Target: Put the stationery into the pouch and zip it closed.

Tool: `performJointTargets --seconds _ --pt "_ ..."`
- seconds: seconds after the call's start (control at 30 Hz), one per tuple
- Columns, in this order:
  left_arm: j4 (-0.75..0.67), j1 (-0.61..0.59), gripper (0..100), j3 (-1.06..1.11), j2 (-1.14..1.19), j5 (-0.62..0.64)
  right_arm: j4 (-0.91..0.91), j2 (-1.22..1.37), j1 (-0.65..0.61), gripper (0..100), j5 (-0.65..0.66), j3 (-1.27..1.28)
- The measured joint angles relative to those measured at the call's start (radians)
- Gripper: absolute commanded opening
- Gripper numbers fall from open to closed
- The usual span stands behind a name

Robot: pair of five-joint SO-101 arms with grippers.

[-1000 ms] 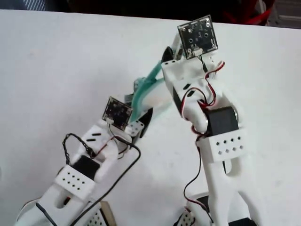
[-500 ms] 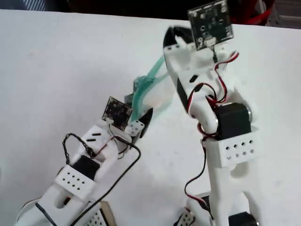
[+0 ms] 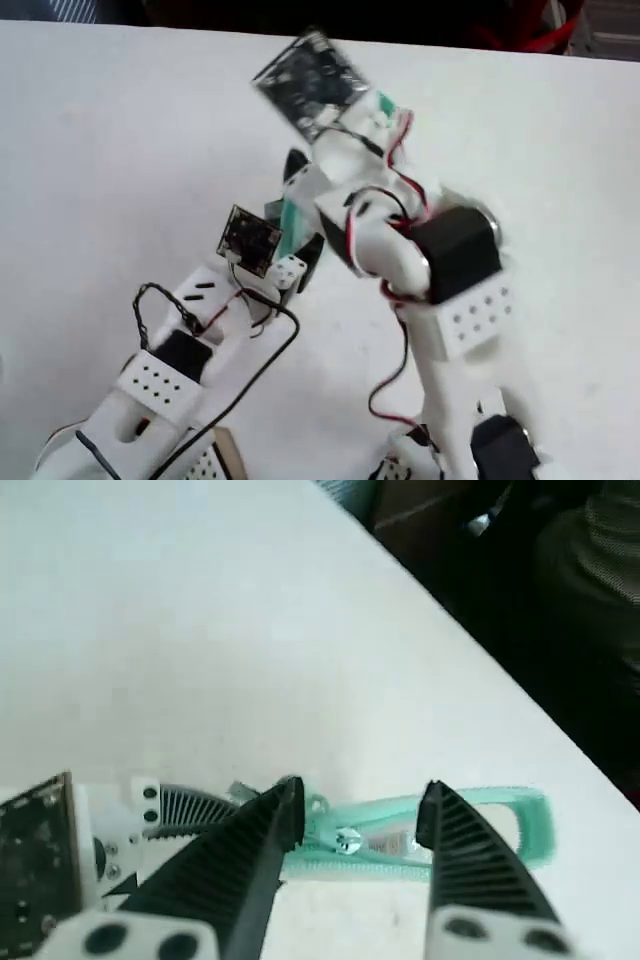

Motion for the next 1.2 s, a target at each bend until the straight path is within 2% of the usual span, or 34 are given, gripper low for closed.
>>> performJointTargets --seconds 0.13,0.57,0.63,0.7,0.77,0.9,1.03,1.2 --pt "0.0 0.0 17 0.0 0.0 0.0 0.066 0.041 0.002 16.6 0.075 -0.011" --pt "0.0 0.0 17 0.0 0.0 0.0 0.083 0.091 0.0 15.9 0.132 -0.018" --pt "0.0 -0.002 17 0.0 0.0 0.0 0.083 0.112 0.0 10.9 0.132 -0.029" --pt "0.0 -0.002 17 0.0 0.0 0.0 0.072 0.129 0.0 0.9 0.138 -0.037" --pt "0.0 -0.002 17 0.0 0.0 0.0 0.055 0.14 -0.002 3.5 0.176 -0.041" --pt "0.0 -0.002 17 0.0 0.0 0.0 0.052 0.14 -0.002 2.0 0.242 -0.043" --pt "0.0 -0.002 17 0.0 0.0 0.0 0.054 0.127 0.015 1.9 0.247 -0.043" --pt "0.0 -0.029 17 -0.015 0.002 0.0 0.058 0.117 0.054 1.9 0.193 -0.04"
